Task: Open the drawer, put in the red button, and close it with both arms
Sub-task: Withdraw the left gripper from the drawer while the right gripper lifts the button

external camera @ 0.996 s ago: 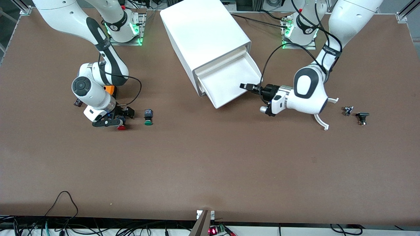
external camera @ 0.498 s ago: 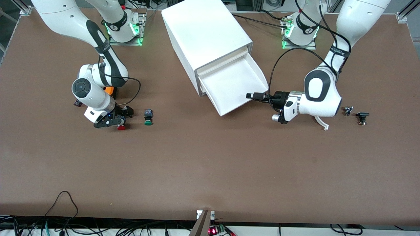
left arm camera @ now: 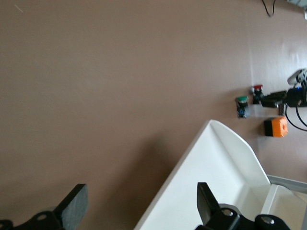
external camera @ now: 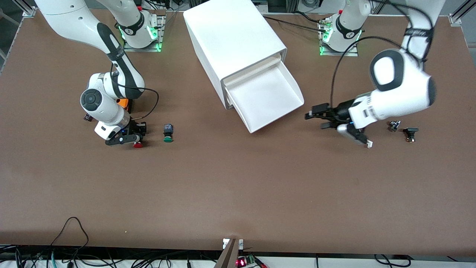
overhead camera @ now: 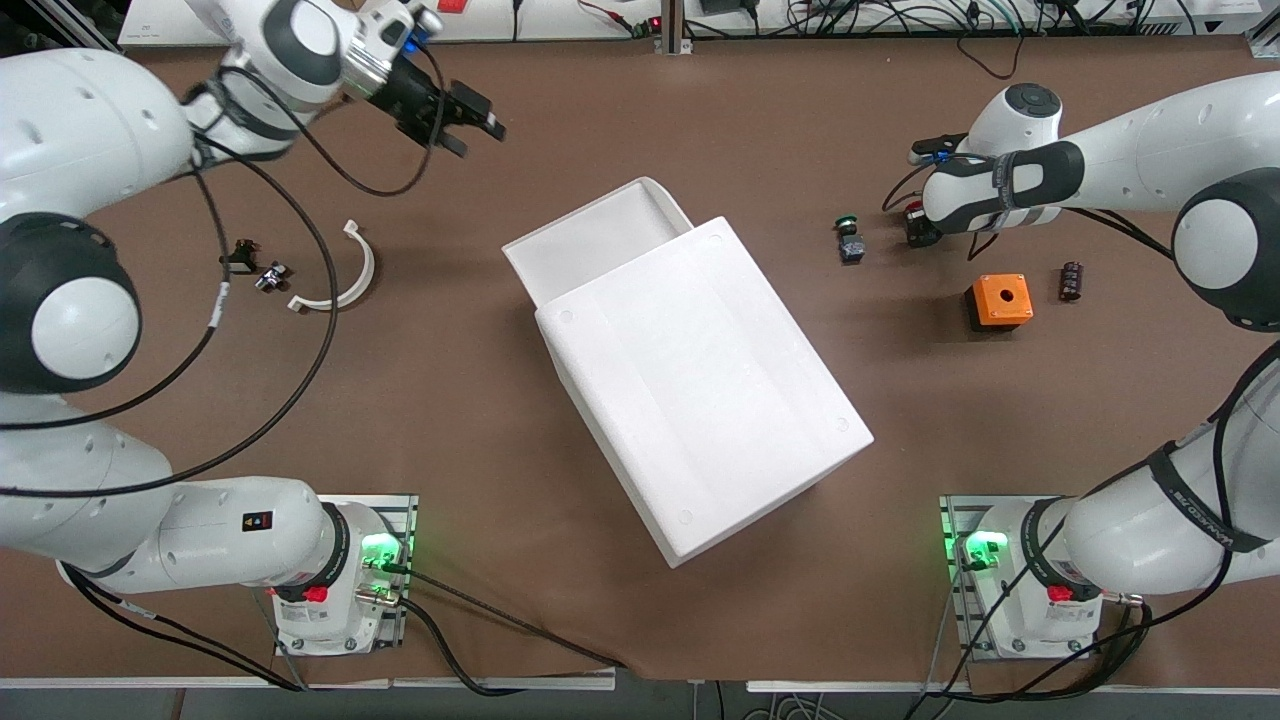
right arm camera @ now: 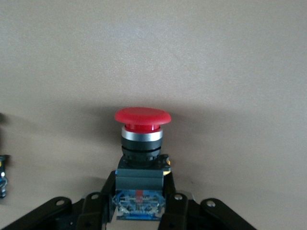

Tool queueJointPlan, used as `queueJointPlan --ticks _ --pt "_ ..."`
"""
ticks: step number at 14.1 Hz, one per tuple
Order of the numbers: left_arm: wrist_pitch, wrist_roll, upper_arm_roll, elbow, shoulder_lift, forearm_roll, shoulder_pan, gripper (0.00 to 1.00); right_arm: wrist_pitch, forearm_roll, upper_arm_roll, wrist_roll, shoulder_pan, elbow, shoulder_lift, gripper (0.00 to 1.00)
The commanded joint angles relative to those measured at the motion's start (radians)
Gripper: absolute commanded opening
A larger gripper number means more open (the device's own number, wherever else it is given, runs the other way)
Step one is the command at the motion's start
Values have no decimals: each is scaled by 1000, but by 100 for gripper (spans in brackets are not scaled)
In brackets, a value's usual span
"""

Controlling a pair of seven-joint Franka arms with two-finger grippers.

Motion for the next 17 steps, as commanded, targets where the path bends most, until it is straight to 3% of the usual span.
queueJointPlan --ticks 1,2,4,8,13,17 --pt "7 -2 40 -30 -91 38 44 100 7 -3 27 11 -10 23 -3 18" --pt "-40 -4 75 -30 -120 55 50 100 5 -3 30 10 -10 31 -9 18" --pt "-65 -10 83 -27 -190 217 55 100 -62 -3 30 8 -10 76 -35 18" --pt "-116 -36 95 -3 -252 389 93 100 -351 -4 39 -9 -8 289 -86 18" --pt "-234 -362 106 117 -249 648 84 100 -633 8 143 -70 2 615 -71 18" --pt "-324 -503 103 206 -211 760 25 100 -642 10 288 -193 25 733 -57 18"
